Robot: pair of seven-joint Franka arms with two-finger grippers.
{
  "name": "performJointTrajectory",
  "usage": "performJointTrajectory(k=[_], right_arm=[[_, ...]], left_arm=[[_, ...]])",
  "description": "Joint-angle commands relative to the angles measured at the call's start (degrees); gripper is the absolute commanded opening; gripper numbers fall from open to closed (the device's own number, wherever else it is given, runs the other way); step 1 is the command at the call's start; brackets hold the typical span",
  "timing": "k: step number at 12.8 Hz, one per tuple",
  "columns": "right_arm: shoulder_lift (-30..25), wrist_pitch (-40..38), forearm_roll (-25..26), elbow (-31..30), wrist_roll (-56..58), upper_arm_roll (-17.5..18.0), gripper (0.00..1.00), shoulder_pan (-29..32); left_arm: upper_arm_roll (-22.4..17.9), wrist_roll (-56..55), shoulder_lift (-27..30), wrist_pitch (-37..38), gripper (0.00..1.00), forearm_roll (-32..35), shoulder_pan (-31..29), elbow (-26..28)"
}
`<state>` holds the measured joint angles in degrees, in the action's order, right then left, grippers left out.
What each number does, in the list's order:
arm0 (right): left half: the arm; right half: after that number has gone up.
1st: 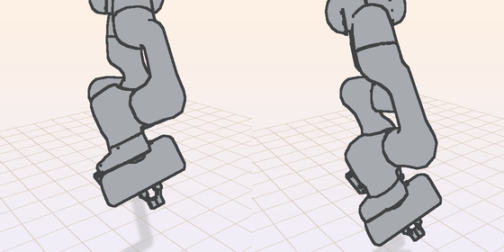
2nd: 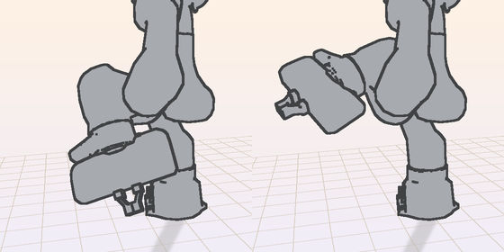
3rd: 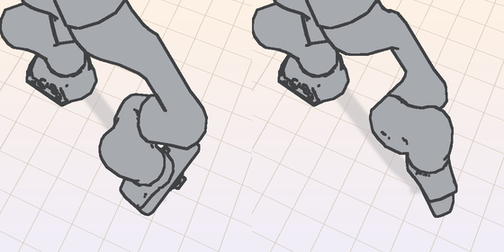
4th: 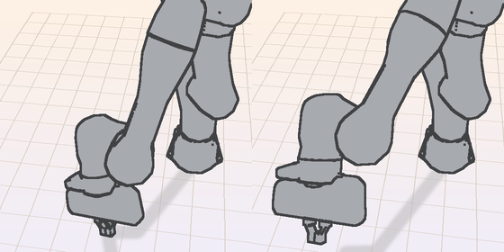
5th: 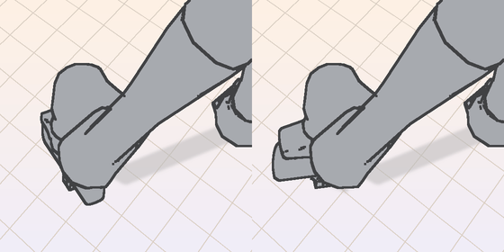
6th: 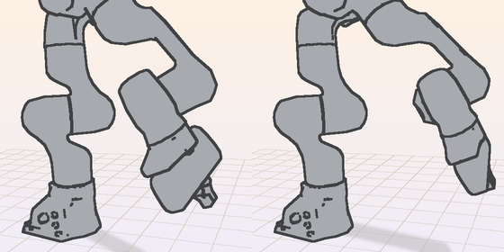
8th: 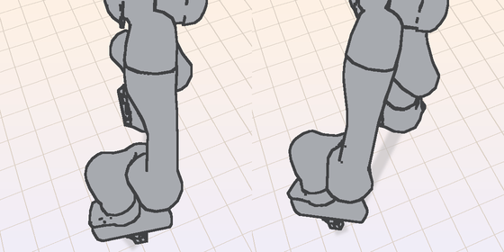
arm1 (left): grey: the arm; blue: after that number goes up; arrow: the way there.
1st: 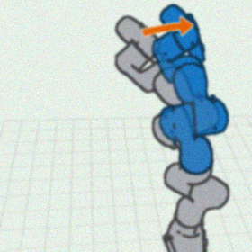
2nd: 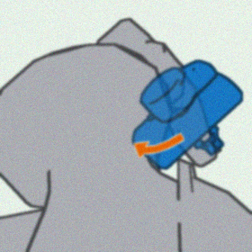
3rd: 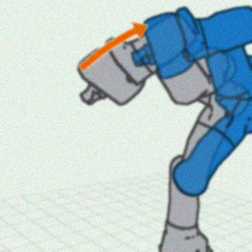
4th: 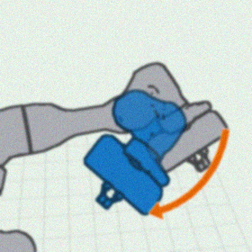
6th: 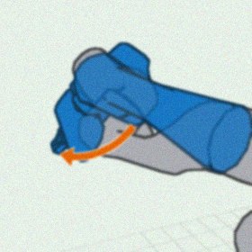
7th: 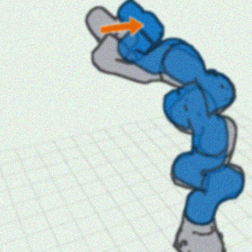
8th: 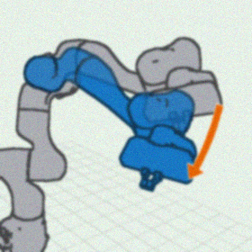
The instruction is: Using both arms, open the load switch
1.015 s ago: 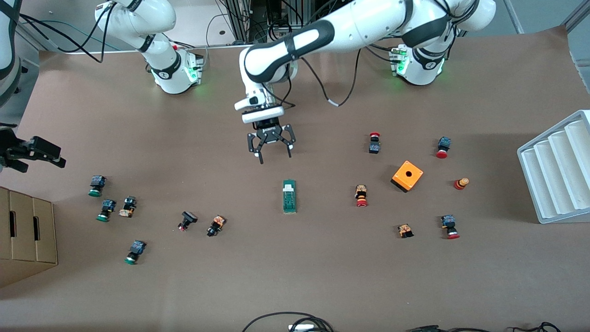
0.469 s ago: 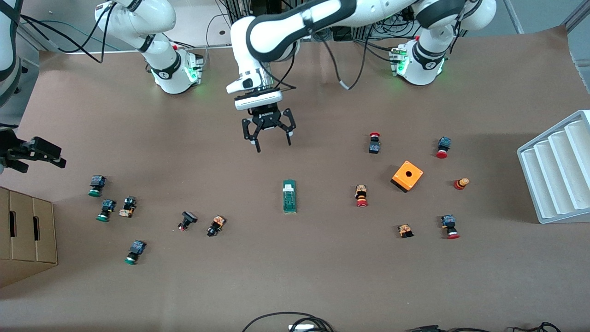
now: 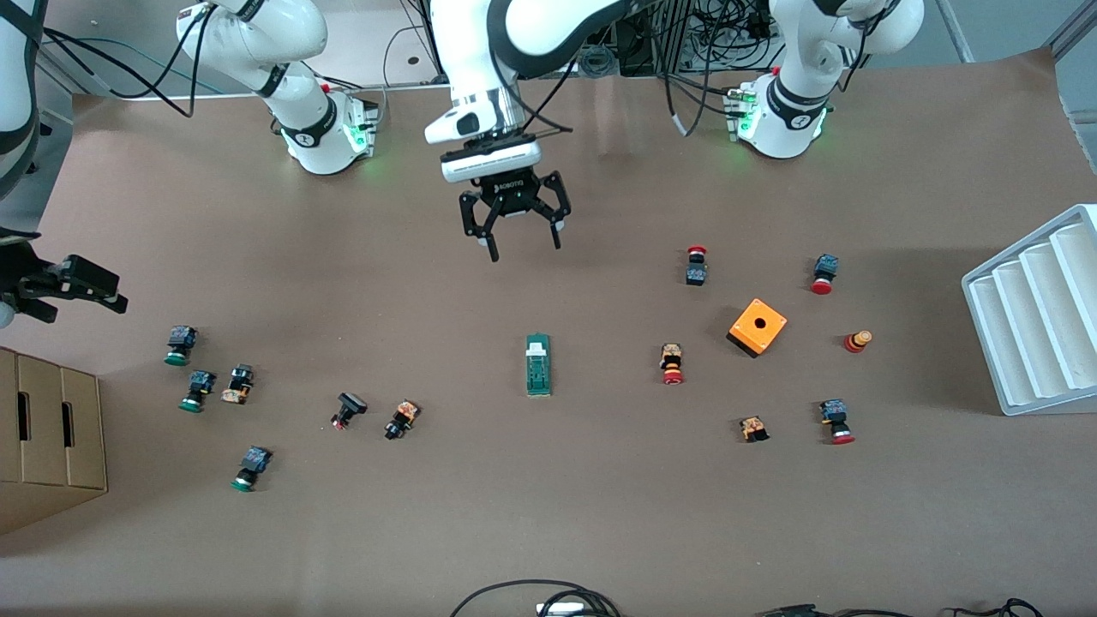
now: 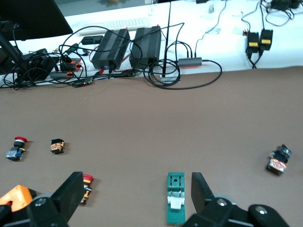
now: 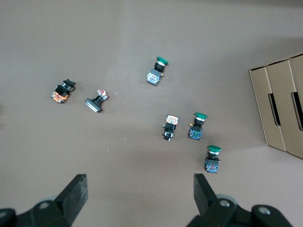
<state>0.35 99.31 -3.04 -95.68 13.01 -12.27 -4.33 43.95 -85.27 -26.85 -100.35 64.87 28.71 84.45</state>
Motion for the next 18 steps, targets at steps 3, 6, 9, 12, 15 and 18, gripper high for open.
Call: performJointTrajectory(k=[3,6,9,12,15,18], right_arm=[[0.61,0.35,1.28,0.94,0.0,-0.12,1.0,-0.42],[0.53,0.35,1.19,0.94,0.0,-0.12,1.0,-0.42],[0.53,0.35,1.19,0.94,0.0,-0.12,1.0,-0.42],[0.53,0.35,1.19,0.94,0.0,-0.12,1.0,-0.42],[0.53,0.35,1.19,0.94,0.0,-0.12,1.0,-0.42],[0.53,0.35,1.19,0.94,0.0,-0.12,1.0,-0.42]], left_arm=[[-0.09,12.22,5.22,-0.55,1.0,-8.78,-3.82,-1.92],[-0.09,18.09,7.77,-0.55,1.0,-13.53,-6.99,-1.84],[-0.18,23.98,10.93,-1.25,1.0,-20.02,-11.03,-2.1],[-2.28,28.21,13.39,-1.08,1.0,-26.62,-12.88,-3.06],[-8.6,35.5,16.12,-1.08,1.0,-34.79,-12.89,-3.5],[-14.83,40.69,17.7,-0.73,1.0,-39.8,-12.89,-3.51]])
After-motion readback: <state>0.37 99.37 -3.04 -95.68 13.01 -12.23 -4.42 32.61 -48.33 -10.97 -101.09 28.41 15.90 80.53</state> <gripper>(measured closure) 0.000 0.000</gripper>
